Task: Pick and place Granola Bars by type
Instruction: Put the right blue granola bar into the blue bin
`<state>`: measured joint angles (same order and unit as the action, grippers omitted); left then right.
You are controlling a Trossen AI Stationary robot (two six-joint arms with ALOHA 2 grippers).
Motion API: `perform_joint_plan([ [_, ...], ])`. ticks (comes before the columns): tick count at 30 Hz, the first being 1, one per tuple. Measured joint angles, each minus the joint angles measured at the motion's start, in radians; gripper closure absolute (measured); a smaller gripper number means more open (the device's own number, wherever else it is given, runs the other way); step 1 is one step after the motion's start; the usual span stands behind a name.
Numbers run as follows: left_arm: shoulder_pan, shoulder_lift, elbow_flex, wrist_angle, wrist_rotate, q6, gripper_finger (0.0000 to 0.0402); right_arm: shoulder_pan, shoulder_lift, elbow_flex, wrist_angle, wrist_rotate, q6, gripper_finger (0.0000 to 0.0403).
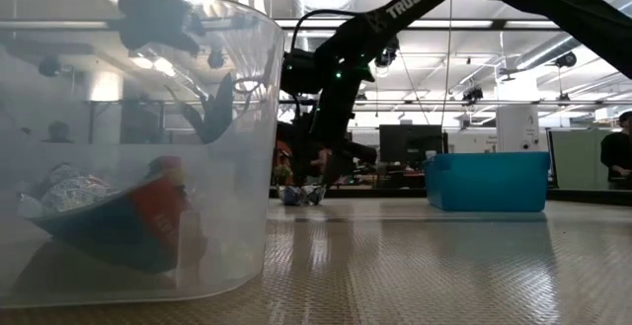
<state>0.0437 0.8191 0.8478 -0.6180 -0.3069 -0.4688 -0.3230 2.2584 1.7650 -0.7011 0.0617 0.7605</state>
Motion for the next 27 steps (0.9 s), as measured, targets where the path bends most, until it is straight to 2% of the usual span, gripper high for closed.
perform_joint_plan([
  [9,0.0,-0.011,0.0,-0.002,0.002,0.004,0.0221,0.003,0.002,-0.007,-0.044,0.016,0.007,0.021],
  [22,-0.001,-0.012,0.0,-0.002,0.002,0.013,0.0221,0.005,0.002,-0.013,-0.081,0.017,0.0,0.0331],
  [27,-0.001,-0.012,0.0,-0.003,0.002,0.013,0.0221,0.005,0.002,-0.013,-0.08,0.017,-0.001,0.0363],
])
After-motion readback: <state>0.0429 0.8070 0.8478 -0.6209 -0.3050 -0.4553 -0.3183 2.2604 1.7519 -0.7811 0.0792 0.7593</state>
